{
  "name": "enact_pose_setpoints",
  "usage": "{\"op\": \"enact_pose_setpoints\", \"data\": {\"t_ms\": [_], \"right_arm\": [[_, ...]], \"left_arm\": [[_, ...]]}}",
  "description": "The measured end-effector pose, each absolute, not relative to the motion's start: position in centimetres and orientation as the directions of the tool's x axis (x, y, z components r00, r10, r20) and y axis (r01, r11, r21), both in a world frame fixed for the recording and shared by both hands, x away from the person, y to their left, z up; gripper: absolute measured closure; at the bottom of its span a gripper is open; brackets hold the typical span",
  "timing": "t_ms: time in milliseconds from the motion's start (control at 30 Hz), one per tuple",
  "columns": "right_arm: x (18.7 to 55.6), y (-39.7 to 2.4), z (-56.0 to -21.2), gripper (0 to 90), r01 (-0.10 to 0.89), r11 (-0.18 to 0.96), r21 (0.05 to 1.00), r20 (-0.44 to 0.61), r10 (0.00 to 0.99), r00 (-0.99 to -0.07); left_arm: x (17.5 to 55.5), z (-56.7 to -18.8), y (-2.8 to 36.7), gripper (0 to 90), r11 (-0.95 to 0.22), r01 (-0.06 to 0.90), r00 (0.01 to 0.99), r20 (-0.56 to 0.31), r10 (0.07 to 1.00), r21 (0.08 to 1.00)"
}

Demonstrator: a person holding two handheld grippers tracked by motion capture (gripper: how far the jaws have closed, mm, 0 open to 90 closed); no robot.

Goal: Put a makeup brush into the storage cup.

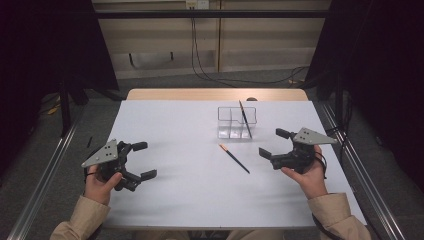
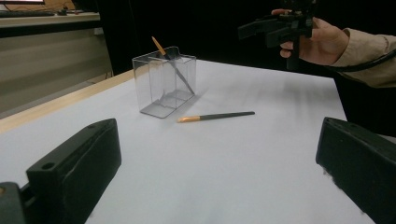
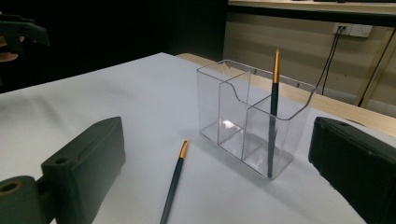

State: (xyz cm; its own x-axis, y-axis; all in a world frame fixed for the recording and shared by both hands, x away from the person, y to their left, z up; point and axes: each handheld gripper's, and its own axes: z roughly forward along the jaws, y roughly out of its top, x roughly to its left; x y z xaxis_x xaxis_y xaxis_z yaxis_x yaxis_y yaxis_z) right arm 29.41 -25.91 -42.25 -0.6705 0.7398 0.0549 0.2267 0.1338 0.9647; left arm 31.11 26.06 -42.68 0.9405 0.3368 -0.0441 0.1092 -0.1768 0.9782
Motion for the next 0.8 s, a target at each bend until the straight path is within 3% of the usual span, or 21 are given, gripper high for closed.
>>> {"op": "enact_pose_setpoints", "data": {"t_ms": [800], "right_arm": [[31.4,-23.3,-42.2,3.4,0.222,0.125,0.967,0.065,0.721,-0.690]], "left_arm": [[31.1,-42.6,26.0,0.0,-0.178,0.106,0.941,-0.041,0.335,0.978]]}}
